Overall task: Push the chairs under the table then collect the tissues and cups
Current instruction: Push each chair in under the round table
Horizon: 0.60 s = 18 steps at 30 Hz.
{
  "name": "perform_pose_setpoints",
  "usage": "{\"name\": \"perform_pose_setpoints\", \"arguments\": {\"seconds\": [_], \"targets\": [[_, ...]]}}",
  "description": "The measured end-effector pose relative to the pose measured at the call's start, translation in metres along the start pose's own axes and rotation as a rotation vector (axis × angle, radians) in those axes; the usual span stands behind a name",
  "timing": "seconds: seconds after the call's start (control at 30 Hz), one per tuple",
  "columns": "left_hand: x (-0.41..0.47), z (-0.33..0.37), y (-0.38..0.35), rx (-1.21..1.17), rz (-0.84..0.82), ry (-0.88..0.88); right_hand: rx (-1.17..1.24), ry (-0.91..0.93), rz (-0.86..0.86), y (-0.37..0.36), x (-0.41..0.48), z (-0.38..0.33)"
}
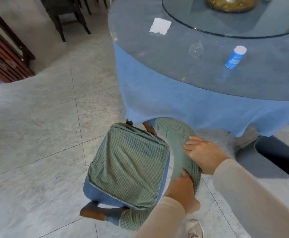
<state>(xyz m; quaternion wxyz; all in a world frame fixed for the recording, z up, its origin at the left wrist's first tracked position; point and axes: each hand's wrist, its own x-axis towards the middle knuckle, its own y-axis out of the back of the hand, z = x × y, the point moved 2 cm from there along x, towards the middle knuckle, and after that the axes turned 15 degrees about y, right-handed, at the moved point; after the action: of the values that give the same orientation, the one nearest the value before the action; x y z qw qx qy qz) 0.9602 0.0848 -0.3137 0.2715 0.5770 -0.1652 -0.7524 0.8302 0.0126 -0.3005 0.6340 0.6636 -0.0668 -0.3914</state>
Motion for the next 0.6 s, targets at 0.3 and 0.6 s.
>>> {"name": "perform_pose_setpoints", "arguments": {"seconds": [0.3,0.6], "targets": [[-0.066,-0.111,-0.029,0.244,-0.131,-0.135,0.147,-0.294,-0.043,0.024,-0.007,-0.152],[-0.108,-0.202,-0.056,0.368,-0.116,-0.230,0.236,-0.434,-0.108,0.051,-0.002,-0.271]]}}
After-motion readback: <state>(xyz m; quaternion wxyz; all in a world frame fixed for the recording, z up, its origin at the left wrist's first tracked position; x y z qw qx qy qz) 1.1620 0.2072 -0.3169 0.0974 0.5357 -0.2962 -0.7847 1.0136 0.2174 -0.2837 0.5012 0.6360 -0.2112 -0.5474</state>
